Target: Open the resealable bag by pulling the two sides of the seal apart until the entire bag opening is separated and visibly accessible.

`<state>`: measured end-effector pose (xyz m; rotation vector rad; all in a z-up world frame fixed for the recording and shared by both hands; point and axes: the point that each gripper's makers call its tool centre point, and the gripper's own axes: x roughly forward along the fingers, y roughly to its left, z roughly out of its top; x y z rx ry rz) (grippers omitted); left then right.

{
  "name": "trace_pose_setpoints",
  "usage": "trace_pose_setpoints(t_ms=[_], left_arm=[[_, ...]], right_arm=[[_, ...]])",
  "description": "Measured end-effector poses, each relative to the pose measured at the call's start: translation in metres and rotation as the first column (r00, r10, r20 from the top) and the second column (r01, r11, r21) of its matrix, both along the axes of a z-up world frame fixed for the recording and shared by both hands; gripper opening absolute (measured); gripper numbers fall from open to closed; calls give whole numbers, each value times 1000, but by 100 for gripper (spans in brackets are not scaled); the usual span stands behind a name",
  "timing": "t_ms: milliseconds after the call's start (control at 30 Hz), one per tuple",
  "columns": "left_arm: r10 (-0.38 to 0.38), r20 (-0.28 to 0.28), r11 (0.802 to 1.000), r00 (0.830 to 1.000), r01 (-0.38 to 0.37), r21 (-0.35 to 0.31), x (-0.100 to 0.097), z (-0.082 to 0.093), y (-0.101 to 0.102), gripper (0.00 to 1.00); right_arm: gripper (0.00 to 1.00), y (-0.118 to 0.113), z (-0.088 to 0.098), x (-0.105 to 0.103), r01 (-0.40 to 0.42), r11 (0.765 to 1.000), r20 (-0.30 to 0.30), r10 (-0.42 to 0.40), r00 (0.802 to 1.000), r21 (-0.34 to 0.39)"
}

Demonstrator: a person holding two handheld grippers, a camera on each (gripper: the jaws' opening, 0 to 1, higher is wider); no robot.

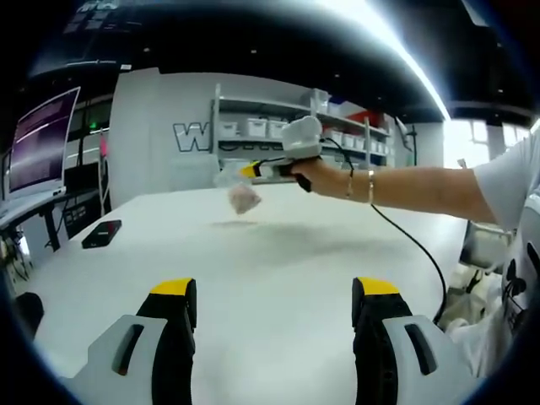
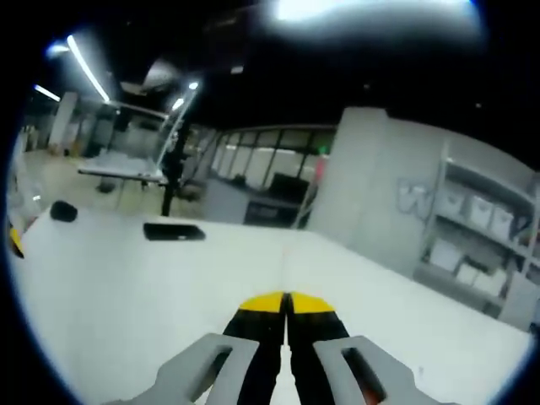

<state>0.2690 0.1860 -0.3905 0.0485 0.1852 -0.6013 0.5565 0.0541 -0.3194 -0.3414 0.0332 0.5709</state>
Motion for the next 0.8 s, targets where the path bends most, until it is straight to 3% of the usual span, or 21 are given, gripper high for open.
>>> trace_pose_setpoints(t_ms=[800], left_arm=[[-23, 15, 1000, 1000, 23, 11, -7, 0, -12, 75]], right_arm=[[0, -28, 2, -22, 10, 1000, 19, -10, 1000, 12]])
